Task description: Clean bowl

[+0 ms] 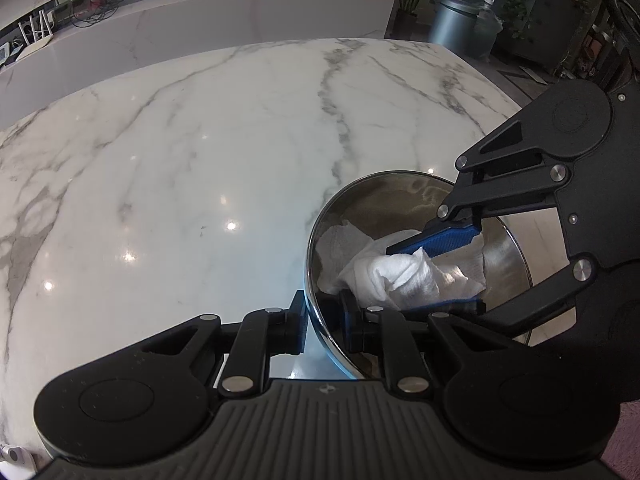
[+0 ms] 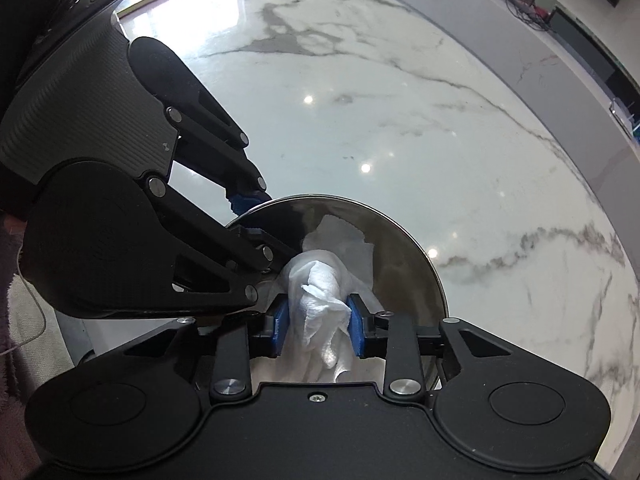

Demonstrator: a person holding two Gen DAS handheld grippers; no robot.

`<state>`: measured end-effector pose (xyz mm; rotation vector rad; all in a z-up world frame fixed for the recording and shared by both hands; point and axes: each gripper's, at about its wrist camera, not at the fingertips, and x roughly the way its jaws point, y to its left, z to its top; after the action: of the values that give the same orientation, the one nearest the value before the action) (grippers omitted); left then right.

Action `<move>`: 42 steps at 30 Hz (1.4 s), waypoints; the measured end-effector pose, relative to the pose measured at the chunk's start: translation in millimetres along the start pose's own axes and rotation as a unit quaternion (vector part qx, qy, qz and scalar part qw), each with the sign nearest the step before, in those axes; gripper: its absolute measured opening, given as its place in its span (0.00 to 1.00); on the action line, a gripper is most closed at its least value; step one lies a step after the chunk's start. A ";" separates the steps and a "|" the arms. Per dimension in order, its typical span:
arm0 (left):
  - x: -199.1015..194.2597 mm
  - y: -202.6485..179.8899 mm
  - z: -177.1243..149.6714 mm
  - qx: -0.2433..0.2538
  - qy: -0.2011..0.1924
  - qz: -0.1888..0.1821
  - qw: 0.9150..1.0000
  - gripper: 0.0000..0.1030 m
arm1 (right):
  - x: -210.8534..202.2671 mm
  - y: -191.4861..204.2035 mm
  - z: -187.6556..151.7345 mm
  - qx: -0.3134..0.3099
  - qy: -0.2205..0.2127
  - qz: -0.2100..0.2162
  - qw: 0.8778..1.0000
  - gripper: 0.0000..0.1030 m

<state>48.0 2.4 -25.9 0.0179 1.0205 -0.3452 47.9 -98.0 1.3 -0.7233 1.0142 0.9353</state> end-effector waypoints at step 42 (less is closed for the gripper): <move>-4.1 -6.6 -0.2 -0.005 0.009 0.012 1.000 0.16 | 0.6 -8.7 -12.0 0.083 -0.002 0.038 0.996 0.23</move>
<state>43.9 -2.7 -21.6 0.0231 1.0389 -0.3189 51.3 -111.8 -3.0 -0.5479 1.1084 0.9055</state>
